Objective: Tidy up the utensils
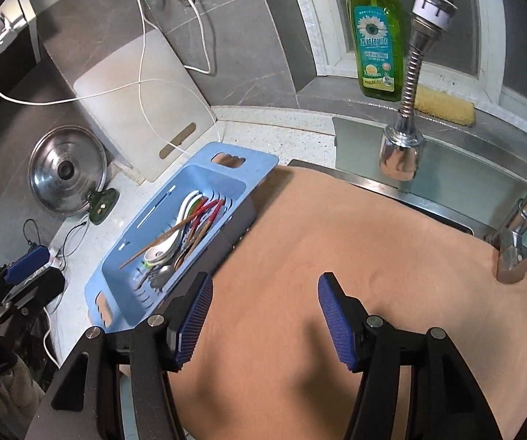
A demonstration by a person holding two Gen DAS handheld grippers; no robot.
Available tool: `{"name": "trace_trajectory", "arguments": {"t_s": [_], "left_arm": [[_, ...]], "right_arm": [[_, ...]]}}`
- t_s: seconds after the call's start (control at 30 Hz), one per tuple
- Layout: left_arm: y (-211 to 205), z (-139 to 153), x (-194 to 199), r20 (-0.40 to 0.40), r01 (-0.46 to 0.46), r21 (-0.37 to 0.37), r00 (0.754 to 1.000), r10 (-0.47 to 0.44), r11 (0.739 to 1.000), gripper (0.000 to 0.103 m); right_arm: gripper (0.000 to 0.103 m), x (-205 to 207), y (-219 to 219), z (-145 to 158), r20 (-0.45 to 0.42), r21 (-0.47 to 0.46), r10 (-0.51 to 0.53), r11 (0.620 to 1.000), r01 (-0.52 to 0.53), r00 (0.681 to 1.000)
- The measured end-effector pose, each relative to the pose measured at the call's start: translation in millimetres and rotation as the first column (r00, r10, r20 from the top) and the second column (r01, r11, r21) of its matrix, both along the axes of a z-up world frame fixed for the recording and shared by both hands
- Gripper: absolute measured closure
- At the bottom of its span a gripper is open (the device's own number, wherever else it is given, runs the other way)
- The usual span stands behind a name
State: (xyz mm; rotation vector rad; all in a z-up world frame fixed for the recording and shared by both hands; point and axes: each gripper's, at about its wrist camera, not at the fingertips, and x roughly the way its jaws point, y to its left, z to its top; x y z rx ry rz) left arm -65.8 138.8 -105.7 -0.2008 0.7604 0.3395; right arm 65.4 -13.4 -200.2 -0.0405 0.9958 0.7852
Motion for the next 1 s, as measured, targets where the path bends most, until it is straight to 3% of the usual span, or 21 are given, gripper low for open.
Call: {"name": "trace_trajectory", "arguments": {"t_s": [0.07, 0.2, 0.33, 0.43, 0.73, 1.0], "left_arm": [[-8, 2, -6, -0.005, -0.026, 0.028, 1.0, 0.027, 0.999, 0.018], [-18, 7, -17, 0.006, -0.038, -0.019, 0.999, 0.039, 0.999, 0.018], [-31, 12, -23, 0.017, -0.046, 0.02, 0.999, 0.045, 0.999, 0.018], [-36, 13, -25, 0.019, -0.045, 0.01, 0.999, 0.045, 0.999, 0.018], [-38, 12, -33, 0.004, -0.134, 0.024, 0.991, 0.134, 0.991, 0.018], [-39, 14, -36, 0.008, -0.142, 0.026, 0.99, 0.142, 0.99, 0.018]], "right_arm": [[0.047, -3, -5, 0, 0.003, 0.002, 0.007, 1.0, -0.007, 1.0], [0.047, -9, -12, 1, 0.021, 0.004, 0.023, 1.0, -0.023, 1.0], [0.047, -14, -18, 2, 0.039, 0.006, 0.033, 0.999, -0.033, 0.999], [0.047, -15, -23, 1, 0.04, 0.005, 0.036, 0.999, -0.036, 0.999], [0.047, -19, -29, 1, 0.047, 0.001, 0.051, 0.999, -0.051, 0.998], [0.047, -20, -31, 4, 0.058, 0.006, 0.058, 0.998, -0.058, 0.997]]}}
